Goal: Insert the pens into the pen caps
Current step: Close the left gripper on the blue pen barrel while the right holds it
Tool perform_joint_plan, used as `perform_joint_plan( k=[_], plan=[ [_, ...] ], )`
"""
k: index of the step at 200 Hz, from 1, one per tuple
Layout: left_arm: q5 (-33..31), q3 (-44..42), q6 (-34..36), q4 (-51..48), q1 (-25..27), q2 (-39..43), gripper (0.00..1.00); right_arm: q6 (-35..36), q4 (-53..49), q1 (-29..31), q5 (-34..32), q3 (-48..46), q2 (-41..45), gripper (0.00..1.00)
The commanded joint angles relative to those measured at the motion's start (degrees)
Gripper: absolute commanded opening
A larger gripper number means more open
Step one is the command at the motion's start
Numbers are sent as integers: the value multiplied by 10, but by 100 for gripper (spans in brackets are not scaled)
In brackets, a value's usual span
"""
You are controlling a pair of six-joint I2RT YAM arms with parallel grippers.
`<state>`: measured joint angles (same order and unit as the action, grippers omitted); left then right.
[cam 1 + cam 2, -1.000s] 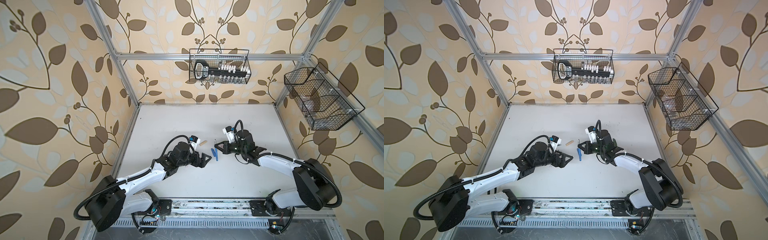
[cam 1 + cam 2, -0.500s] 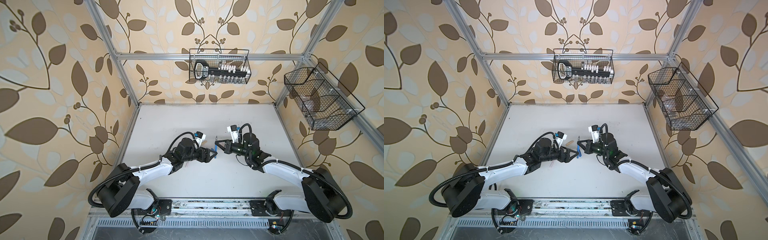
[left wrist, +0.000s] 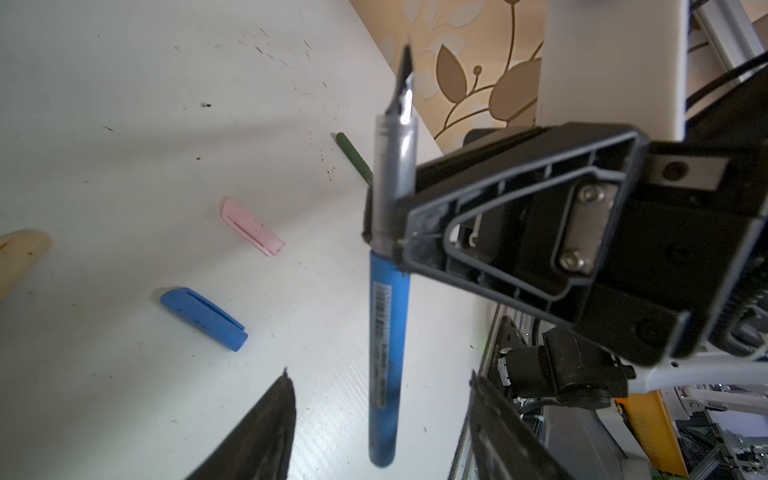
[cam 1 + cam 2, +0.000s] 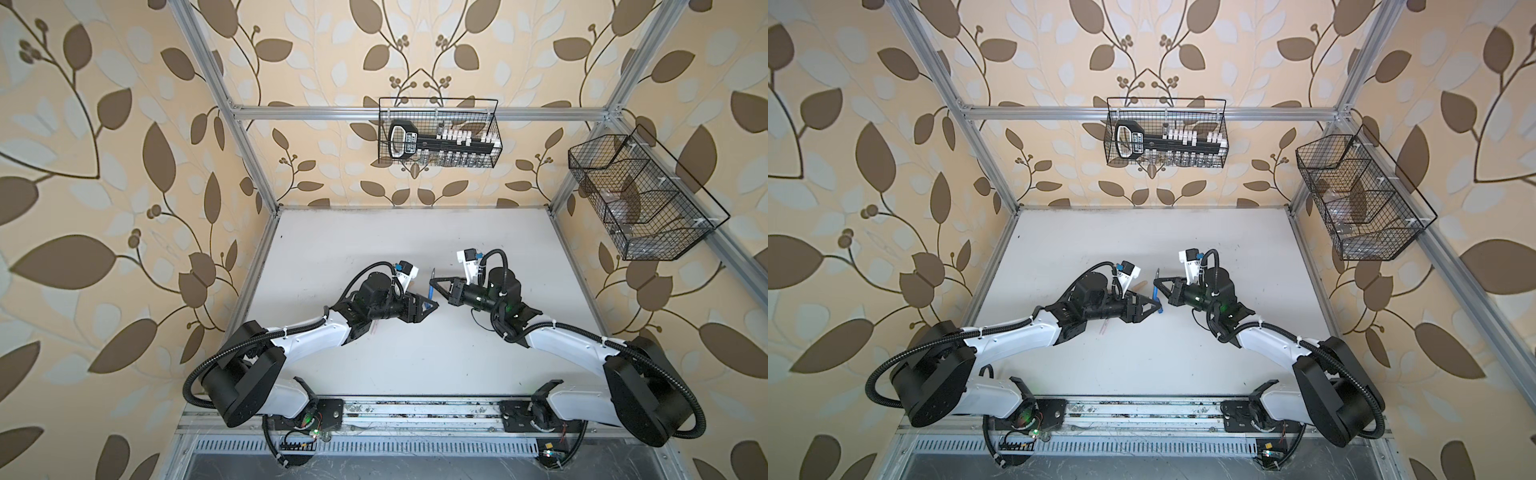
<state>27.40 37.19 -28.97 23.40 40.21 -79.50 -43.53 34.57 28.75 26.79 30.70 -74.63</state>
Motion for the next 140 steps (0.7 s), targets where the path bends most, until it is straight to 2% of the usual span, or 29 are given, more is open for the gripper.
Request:
perform_joint_plan(
  k=[1, 20, 49, 70, 140],
  plan=[
    [25, 30, -3, 21, 5, -5, 65, -20, 33, 4, -11, -14, 8, 3],
    [31, 36, -4, 20, 5, -9, 61, -24, 39, 5, -15, -18, 10, 3],
    [31, 38, -3, 21, 5, -5, 48, -25, 41, 6, -21, -21, 11, 3],
    [32, 38, -4, 16, 6, 0, 44, -29, 49, 6, -30, -27, 14, 3],
    [50, 47, 3, 1, 11, -10, 50, -49, 83, 6, -49, -44, 17, 1]
  ],
)
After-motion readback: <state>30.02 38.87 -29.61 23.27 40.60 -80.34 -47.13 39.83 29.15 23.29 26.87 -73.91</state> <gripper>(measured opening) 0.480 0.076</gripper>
